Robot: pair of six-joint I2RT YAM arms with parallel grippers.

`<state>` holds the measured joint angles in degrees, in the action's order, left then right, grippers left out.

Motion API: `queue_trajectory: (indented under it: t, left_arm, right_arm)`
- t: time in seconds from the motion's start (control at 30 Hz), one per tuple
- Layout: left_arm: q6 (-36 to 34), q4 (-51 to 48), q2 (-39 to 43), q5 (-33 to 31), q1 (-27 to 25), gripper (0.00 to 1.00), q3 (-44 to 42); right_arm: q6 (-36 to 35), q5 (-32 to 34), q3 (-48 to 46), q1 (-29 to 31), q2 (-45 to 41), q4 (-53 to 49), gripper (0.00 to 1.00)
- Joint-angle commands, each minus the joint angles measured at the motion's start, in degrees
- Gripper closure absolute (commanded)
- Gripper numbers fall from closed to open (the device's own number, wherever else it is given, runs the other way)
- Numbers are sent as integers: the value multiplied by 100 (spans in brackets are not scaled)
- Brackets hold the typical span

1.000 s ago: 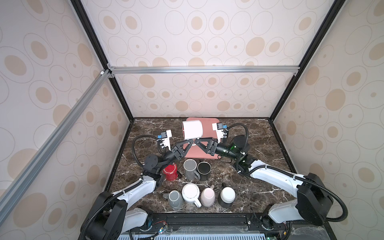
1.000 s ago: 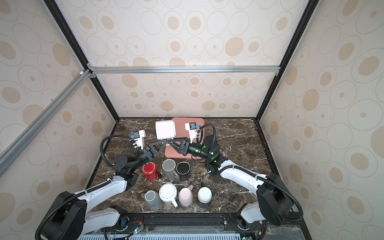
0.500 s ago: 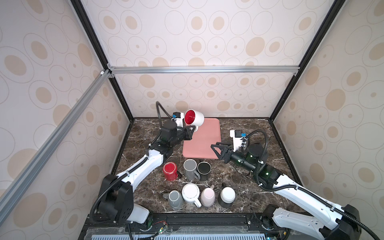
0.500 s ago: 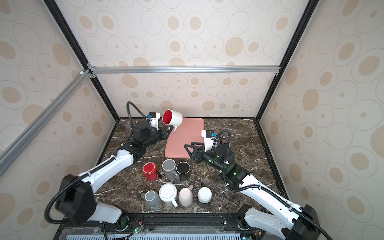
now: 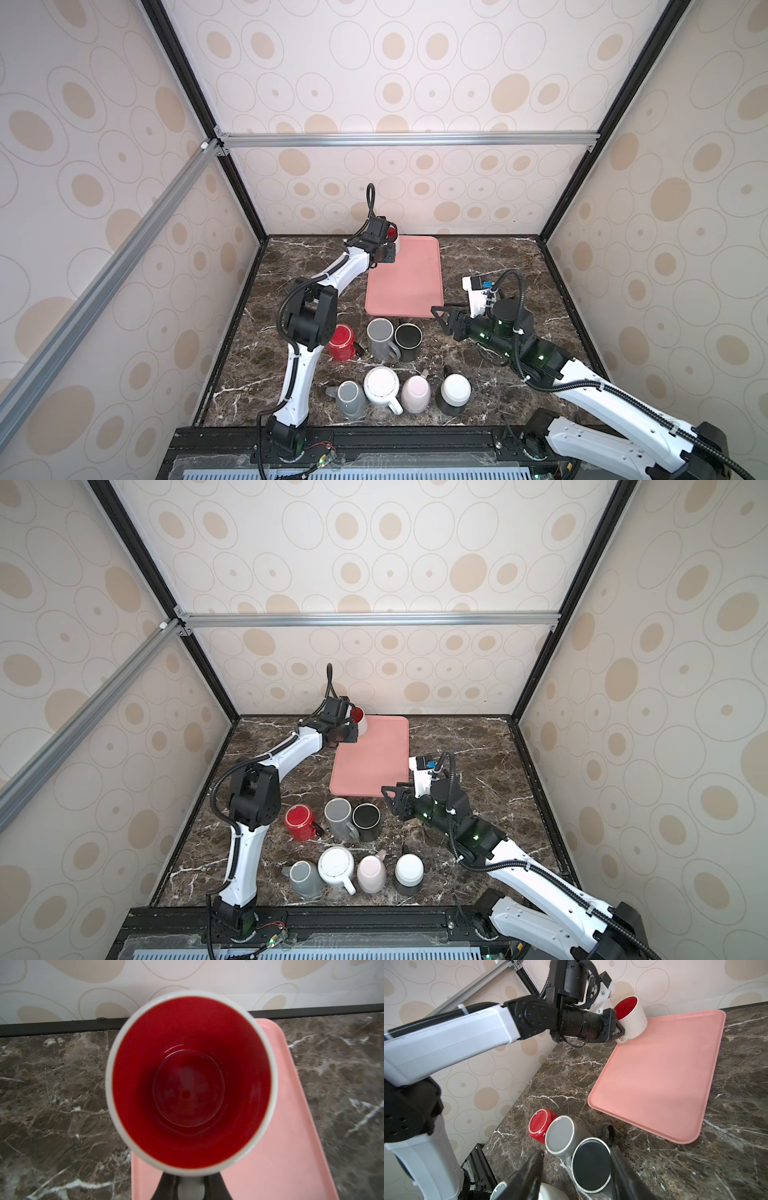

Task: Turn the mug right side up
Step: 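Carry the mug upright onto the pink tray while the right arm withdraws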

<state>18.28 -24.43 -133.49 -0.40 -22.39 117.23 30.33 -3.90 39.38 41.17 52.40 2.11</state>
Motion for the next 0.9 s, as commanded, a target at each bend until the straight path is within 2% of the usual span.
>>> queue_trajectory:
  t: [0.0,0.2,0.57,0.67,0.77,0.87]
  left_arm:
    - [-301,-597,-378,-351,142,100,1149]
    - [-158,-997,-1205,-267,298,100,2372]
    - [98,-778,-1491,184,378,100,2463]
    - [70,-771,-1547,243,377,84,2463]
    - [100,-752,-1583,321,377,75,2463]
    - [94,-772,-1574,295,379,59,2453]
  right_arm:
    - [-69,117,-152,-12,-146,-208,46]
    - [-82,203,-324,-27,-267,-276,46]
    - [-81,323,-426,-47,-407,-431,44]
    - [-36,337,-455,-52,-407,-432,43]
    - [-9,346,-461,-50,-397,-461,43]
    - [34,362,-475,-56,-398,-503,42]
